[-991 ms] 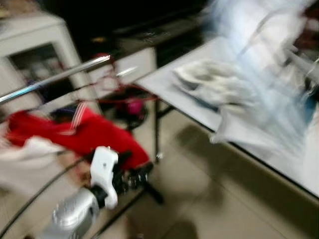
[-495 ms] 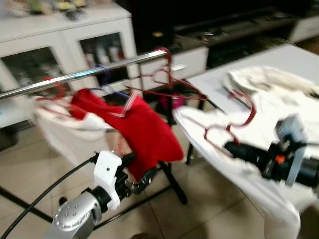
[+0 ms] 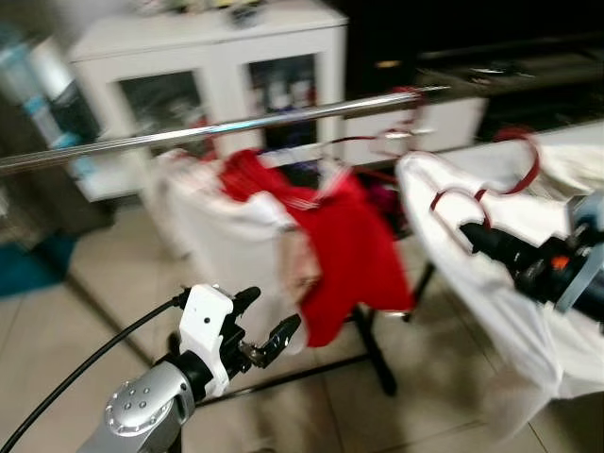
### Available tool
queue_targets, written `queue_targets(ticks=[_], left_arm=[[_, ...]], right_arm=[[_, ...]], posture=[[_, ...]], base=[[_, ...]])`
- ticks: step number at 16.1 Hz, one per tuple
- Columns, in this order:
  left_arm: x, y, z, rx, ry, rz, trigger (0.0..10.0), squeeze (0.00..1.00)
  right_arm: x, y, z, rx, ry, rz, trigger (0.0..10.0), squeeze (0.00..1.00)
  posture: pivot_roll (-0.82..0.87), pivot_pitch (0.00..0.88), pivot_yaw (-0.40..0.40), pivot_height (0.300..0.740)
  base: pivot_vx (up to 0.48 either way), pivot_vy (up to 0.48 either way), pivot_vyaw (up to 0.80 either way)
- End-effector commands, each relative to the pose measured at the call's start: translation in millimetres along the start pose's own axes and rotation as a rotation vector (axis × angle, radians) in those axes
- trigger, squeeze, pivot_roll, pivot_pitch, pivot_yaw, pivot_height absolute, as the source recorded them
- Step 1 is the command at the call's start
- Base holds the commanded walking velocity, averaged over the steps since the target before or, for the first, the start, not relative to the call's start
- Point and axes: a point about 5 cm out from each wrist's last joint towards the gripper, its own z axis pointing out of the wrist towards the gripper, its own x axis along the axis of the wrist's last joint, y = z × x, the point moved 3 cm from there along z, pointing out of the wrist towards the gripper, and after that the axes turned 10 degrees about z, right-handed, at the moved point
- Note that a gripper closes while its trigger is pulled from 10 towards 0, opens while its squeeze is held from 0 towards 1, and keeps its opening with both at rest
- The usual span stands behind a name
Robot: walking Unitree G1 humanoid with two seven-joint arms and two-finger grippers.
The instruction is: Hang hanger
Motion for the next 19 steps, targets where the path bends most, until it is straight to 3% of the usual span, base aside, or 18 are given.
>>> queue_targets(ticks=[1,2,3,4,5,6,7,8,10,11,16,17,18,19], left_arm=[[1,-0.9,-0.6,0.006,-0.002,0.009,10.0,0.00],[1,-1.1,-1.2,0.007,0.000,0.008,10.0,0.00],[1,-1.2,-1.6,0.008,0.001,0.008,10.0,0.00],[1,-1.5,-1.9,0.009,0.002,0.008,10.0,0.00],[1,-1.5,-1.5,0.008,0.003,0.006,10.0,0.00],[0,0.6,0.6,0.002,0.005,0.004,10.0,0.00],[1,1.5,1.1,-0.001,0.006,0.003,10.0,0.00],[0,3.1,1.4,-0.004,0.006,0.001,10.0,0.00],[1,3.0,0.3,-0.004,0.005,0.003,10.0,0.00],[1,2.7,-0.6,-0.003,0.004,0.005,10.0,0.00],[2,-1.2,-0.7,0.007,0.009,0.010,10.0,0.00],[4,-5.7,0.3,0.038,0.018,0.009,10.0,0.00],[5,-15.1,2.7,0.096,0.013,0.017,10.0,0.00],[7,-16.9,3.8,0.100,0.018,0.035,10.0,0.00]], right_arm=[[41,0.1,-12.0,0.020,0.156,-0.067,10.0,0.00],[94,15.5,-36.6,-0.047,0.323,-0.122,10.0,0.00],[126,18.8,-52.4,-0.071,0.424,-0.149,10.0,0.00],[173,15.0,-80.7,-0.067,0.581,-0.184,10.0,0.00],[184,4.6,-84.5,-0.035,0.579,-0.238,10.0,0.00],[163,-3.7,-70.7,-0.005,0.425,-0.311,10.0,0.00],[154,-4.3,-66.6,0.007,0.383,-0.311,10.0,0.00],[125,-2.4,-58.6,0.043,0.293,-0.255,10.0,0.00],[96,-3.8,-54.8,0.102,0.190,-0.204,10.0,0.00],[89,-3.4,-55.7,0.115,0.170,-0.187,10.0,0.00],[96,-0.5,-60.0,0.111,0.266,-0.175,10.0,0.00],[99,10.9,-59.3,0.012,0.270,-0.210,10.0,0.00],[95,42.6,-54.5,-0.223,0.227,-0.194,10.0,0.00],[89,50.6,-53.1,-0.282,0.184,-0.225,10.0,0.00]], posture=[[-0.02,0.000,0.041,0.740],[-0.03,0.000,0.042,0.740],[-0.03,0.000,0.041,0.740],[-0.03,0.000,0.041,0.740],[-0.03,0.000,0.041,0.740],[-0.04,0.000,0.040,0.740],[-0.04,0.000,0.038,0.740],[-0.03,0.000,0.037,0.740],[-0.03,0.000,0.033,0.740],[-0.03,0.000,0.033,0.740],[-0.02,0.000,0.036,0.740],[-0.02,0.000,0.037,0.740],[-0.02,0.000,0.040,0.740],[-0.02,0.000,0.039,0.740]], base=[[0.000,0.000,0.80],[0.000,0.000,0.80],[0.000,0.000,0.80],[0.000,0.000,0.80],[0.000,0.000,0.79],[0.000,0.000,0.79],[0.000,0.000,0.79],[0.000,0.000,0.79],[0.000,0.000,0.80],[0.000,0.000,0.80],[0.000,0.000,0.80],[0.000,0.000,0.73],[0.000,0.000,0.00],[0.000,0.000,0.00]])
